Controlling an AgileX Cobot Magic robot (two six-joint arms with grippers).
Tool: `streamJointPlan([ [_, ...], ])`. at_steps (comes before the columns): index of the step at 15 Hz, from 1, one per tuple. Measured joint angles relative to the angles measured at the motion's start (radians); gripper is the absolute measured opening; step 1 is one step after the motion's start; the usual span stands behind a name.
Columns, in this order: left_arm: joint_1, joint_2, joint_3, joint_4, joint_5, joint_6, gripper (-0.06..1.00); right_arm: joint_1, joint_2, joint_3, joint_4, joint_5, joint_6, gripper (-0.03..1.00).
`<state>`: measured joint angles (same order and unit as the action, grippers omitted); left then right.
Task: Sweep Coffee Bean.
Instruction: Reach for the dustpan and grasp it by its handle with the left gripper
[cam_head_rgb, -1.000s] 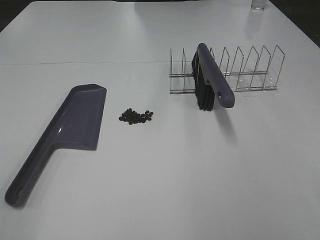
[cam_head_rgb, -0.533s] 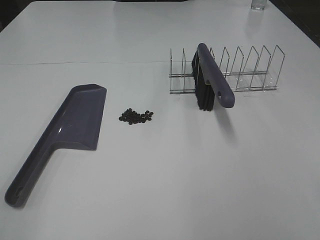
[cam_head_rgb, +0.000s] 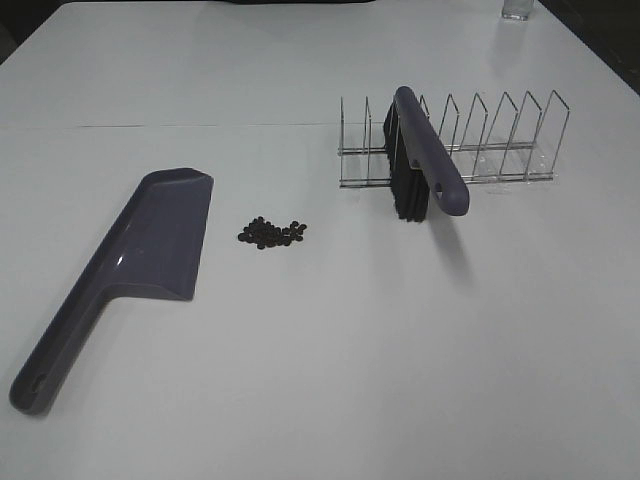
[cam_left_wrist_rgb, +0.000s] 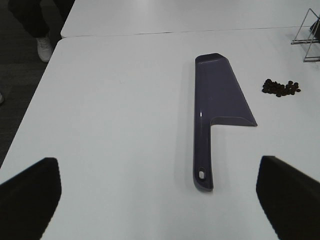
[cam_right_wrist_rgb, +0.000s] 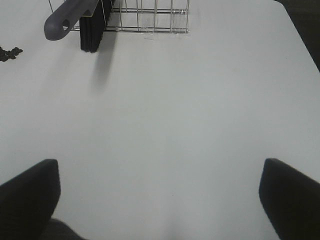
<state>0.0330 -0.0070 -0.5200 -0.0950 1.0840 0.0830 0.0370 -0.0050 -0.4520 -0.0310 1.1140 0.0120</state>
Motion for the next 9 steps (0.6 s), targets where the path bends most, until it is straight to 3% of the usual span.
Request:
streamJointPlan([
  [9,0.0,0.0,0.0,0.0,0.0,0.0,0.99,0.0,0.0,0.0,0.0,0.0,0.0,0.98],
])
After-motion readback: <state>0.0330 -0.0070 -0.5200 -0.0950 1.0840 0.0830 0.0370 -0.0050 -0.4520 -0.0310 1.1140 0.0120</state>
